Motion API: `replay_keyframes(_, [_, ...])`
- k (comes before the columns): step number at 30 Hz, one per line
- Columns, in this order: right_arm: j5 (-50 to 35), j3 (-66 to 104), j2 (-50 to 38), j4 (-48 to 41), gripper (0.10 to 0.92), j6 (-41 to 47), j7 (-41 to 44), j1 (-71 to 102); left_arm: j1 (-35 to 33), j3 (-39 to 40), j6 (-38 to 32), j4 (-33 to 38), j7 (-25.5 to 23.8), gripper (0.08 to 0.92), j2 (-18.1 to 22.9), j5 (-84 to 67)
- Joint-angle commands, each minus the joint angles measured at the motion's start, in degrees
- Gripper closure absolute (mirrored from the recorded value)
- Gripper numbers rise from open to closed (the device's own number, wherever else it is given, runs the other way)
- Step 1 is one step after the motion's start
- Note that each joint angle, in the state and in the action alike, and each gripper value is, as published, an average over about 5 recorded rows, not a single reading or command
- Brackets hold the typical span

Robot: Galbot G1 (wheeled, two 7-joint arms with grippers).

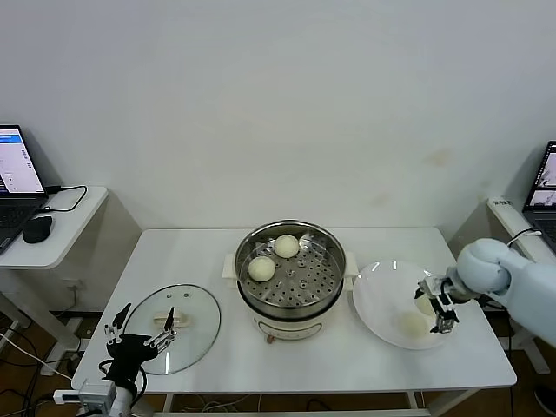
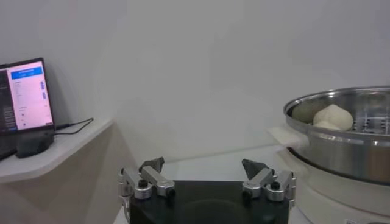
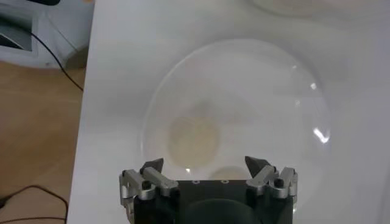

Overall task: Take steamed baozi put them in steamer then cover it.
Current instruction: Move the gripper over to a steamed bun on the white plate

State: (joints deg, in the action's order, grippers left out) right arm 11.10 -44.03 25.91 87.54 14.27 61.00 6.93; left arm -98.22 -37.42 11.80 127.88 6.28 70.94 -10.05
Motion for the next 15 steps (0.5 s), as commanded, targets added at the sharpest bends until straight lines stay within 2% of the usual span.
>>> replay_keyframes(1, [2.3, 4.2, 2.4, -2.5, 0.203, 0.0, -1.9, 7.1, -0.2, -0.1, 0.0, 0.1, 0.0, 0.177, 0.0, 0.0])
replay_keyframes(10, [2.6, 4.8, 4.1, -4.0, 0.211, 0.5, -3.0, 7.4, -0.1, -0.1, 0.0, -0.2, 0.1, 0.177, 0.0, 0.0])
replay_keyframes(15, [2.8, 5.2, 4.5, -4.7, 0.275, 0.8, -3.2, 7.6, 0.0, -0.1, 0.0, -0.3, 0.1, 0.177, 0.0, 0.0])
